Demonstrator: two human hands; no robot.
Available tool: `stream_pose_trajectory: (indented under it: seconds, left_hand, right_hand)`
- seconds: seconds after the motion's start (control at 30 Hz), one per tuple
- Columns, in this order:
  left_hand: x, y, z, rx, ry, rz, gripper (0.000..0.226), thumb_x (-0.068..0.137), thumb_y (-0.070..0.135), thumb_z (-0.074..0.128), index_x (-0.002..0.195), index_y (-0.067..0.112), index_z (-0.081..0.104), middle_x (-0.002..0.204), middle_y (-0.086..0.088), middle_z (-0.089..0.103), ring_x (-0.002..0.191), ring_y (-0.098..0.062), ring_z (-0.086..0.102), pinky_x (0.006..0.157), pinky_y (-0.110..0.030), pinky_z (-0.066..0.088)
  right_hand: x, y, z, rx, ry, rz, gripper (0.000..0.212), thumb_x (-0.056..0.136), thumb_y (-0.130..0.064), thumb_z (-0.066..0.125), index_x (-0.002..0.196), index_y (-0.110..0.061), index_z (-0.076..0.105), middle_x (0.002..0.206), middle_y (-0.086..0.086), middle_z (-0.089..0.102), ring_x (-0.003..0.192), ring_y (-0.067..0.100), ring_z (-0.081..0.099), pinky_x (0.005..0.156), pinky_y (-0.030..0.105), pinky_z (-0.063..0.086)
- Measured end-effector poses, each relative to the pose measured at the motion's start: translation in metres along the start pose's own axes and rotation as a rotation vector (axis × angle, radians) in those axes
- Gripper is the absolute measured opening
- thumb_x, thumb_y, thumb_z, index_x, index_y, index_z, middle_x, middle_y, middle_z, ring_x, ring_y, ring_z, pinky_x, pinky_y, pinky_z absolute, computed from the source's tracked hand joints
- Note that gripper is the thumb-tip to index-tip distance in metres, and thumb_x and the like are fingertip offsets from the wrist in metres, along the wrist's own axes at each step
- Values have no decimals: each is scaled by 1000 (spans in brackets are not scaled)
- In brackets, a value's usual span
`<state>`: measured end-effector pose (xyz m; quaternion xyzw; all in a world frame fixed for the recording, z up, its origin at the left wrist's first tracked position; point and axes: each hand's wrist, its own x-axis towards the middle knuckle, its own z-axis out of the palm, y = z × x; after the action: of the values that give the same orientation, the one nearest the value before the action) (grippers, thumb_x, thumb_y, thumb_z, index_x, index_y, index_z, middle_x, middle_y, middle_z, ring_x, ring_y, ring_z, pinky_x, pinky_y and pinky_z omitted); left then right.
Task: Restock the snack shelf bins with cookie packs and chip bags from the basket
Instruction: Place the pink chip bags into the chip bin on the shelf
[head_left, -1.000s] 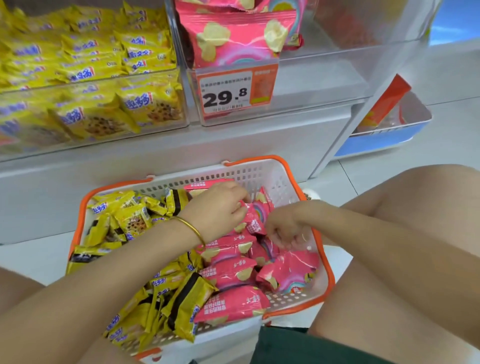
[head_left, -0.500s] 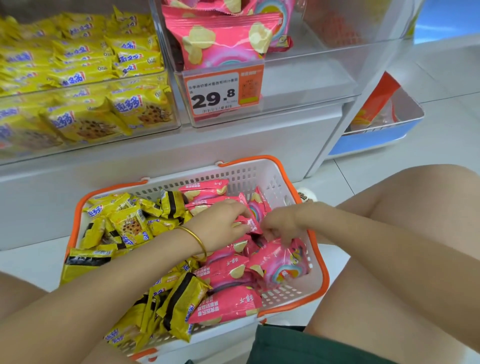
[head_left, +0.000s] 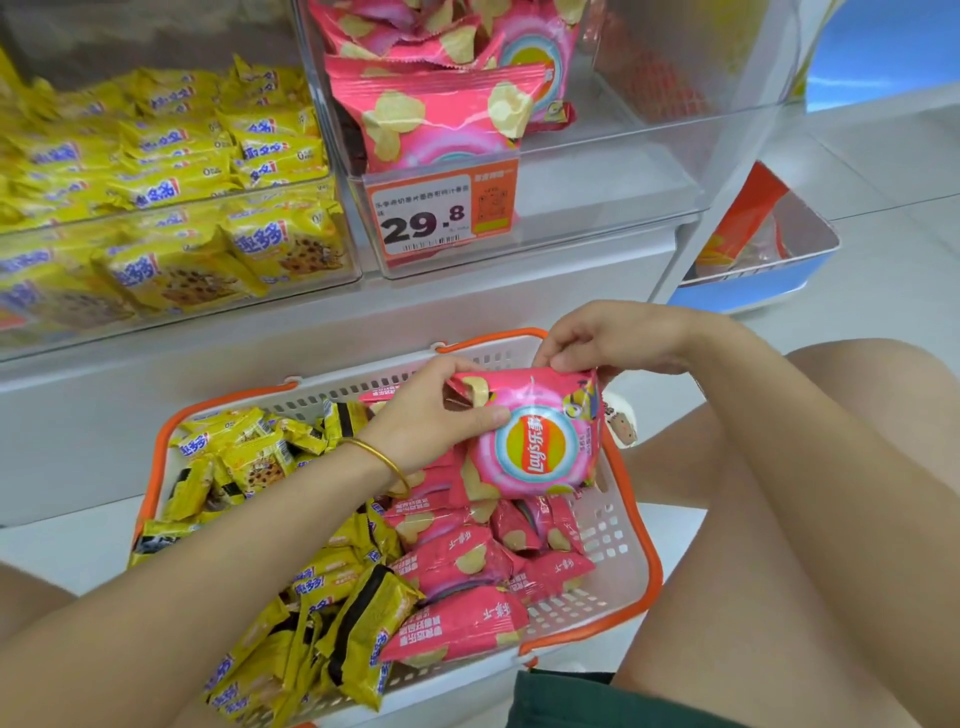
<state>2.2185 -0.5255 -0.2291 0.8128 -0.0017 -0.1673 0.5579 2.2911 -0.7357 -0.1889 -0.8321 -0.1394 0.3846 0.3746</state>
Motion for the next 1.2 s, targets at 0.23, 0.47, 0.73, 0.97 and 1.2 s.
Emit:
stream_pose_trajectory:
  seconds: [0.23,0.47,0.73,0.97,1.2]
  left_hand:
    - [3,4,-9,-186,127,-75,28,77,20,74,95,25,53,103,-14,65,93,-26,64,80,-40,53]
    - [4,20,-8,-79,179,53,16,84,19,67,96,14,58,88,-3,62,83,-15,59,73,-21,48]
    - [20,131,-30,350,66,474,51,70,50,69,106,16,59,95,-1,65,84,-10,61,80,-26,47]
    - [62,220,-83,556,434,543,24,82,39,37,71,21,48,83,-13,56,81,-22,54,76,-36,39]
    - [140,194,-87,1073,265,171,78,83,58,12,124,0,45,136,-25,40,124,-39,39,103,-47,33]
  right_hand:
    - [-9,-3,2,122,56,-21,38,73,-15,77,105,-15,58,107,11,60,83,17,65,72,33,59]
    - [-16,-8,0,78,-18,42,27,73,-5,76,92,-10,57,95,6,66,82,20,67,80,34,57]
    - [-62,-71,-36,-87,161,-208,50,54,-38,77,98,-18,63,96,-3,73,87,11,69,79,29,57]
    - [-64,-88,-150,402,736,-234,31,66,-30,80,89,-12,69,96,12,73,85,23,70,84,43,56]
    - [29,-93,-182,112,744,-9,51,65,-20,86,105,-2,60,87,9,63,58,14,53,46,21,44]
